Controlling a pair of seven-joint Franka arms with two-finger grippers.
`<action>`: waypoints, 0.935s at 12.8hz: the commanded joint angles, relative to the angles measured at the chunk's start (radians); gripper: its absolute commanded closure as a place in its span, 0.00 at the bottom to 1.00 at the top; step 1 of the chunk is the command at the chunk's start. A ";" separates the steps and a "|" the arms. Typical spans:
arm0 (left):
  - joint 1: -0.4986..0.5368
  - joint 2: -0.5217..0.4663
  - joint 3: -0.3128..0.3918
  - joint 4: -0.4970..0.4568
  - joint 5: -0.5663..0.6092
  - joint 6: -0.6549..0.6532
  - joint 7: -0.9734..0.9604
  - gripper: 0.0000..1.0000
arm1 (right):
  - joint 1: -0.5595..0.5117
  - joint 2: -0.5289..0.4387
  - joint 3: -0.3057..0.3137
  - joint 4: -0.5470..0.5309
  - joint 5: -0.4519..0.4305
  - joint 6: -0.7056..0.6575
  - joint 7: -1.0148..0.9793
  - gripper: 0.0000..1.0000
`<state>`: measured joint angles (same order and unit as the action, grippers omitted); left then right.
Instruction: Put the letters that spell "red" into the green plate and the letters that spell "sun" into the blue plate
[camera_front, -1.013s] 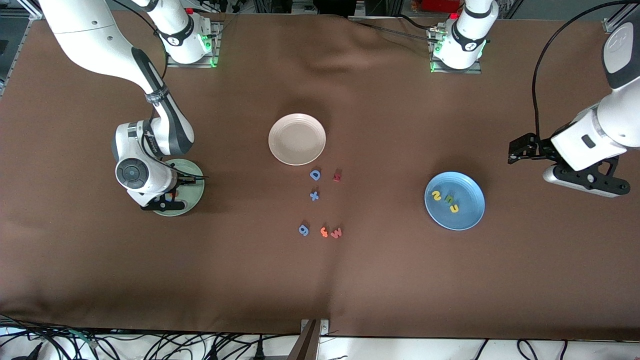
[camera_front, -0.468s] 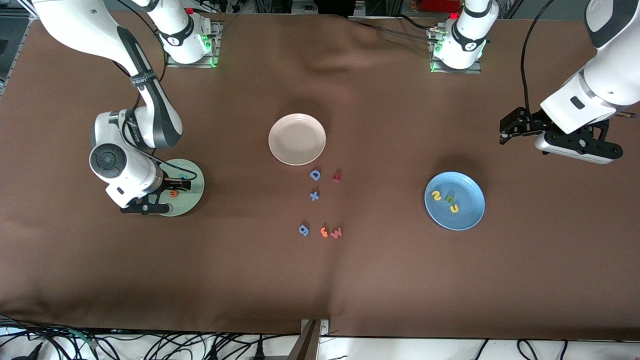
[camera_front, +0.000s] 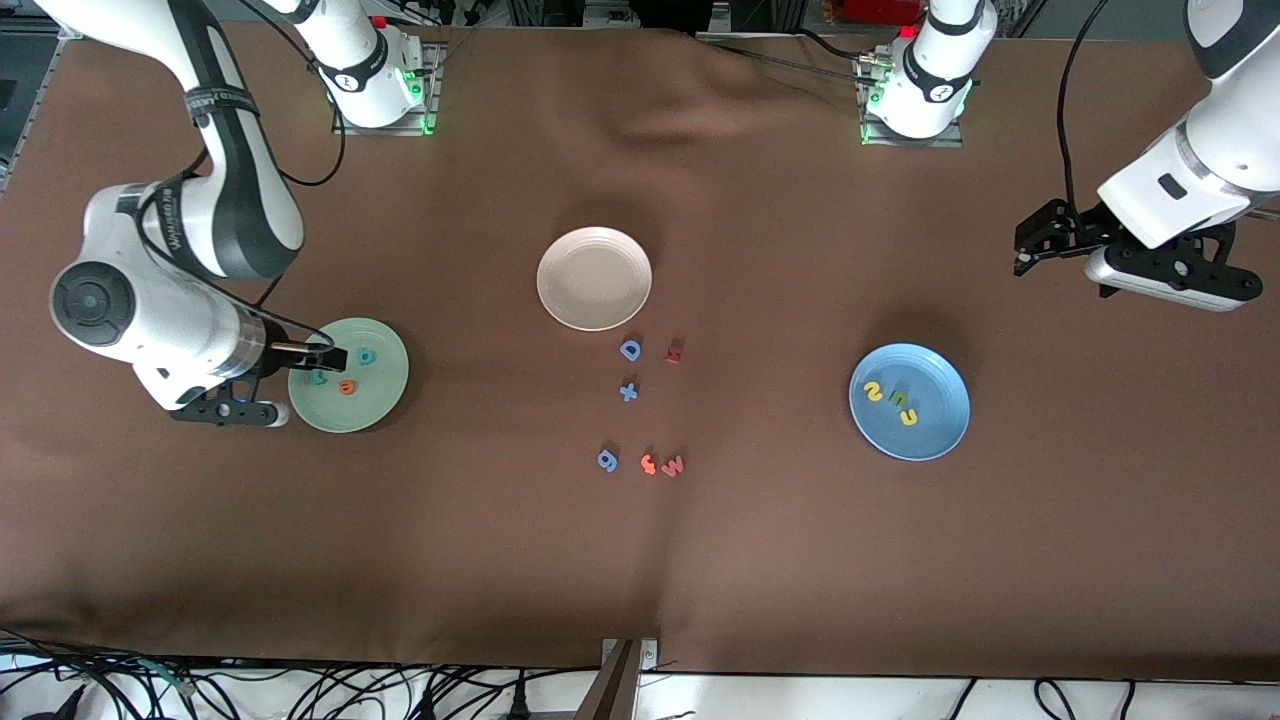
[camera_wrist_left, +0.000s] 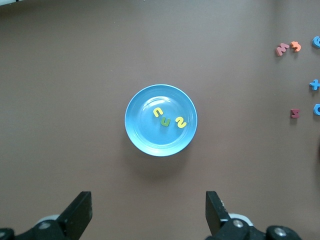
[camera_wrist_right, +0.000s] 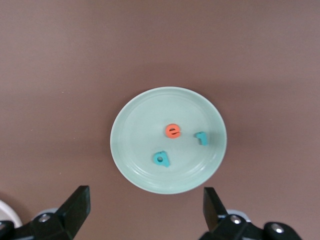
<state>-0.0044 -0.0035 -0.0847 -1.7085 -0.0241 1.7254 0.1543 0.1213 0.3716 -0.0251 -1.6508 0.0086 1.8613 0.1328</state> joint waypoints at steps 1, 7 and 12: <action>0.012 0.007 0.006 0.010 -0.024 -0.007 0.033 0.00 | -0.008 -0.009 -0.041 0.101 0.033 -0.124 -0.078 0.01; 0.012 0.007 0.003 0.010 -0.023 -0.007 0.033 0.00 | -0.006 -0.157 -0.050 0.100 0.019 -0.177 -0.078 0.01; 0.007 0.010 0.000 0.027 -0.022 -0.033 0.031 0.00 | -0.006 -0.210 -0.064 0.098 -0.007 -0.177 -0.070 0.01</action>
<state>0.0011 -0.0004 -0.0815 -1.7081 -0.0241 1.7120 0.1632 0.1173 0.2004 -0.0842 -1.5368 0.0145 1.6970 0.0748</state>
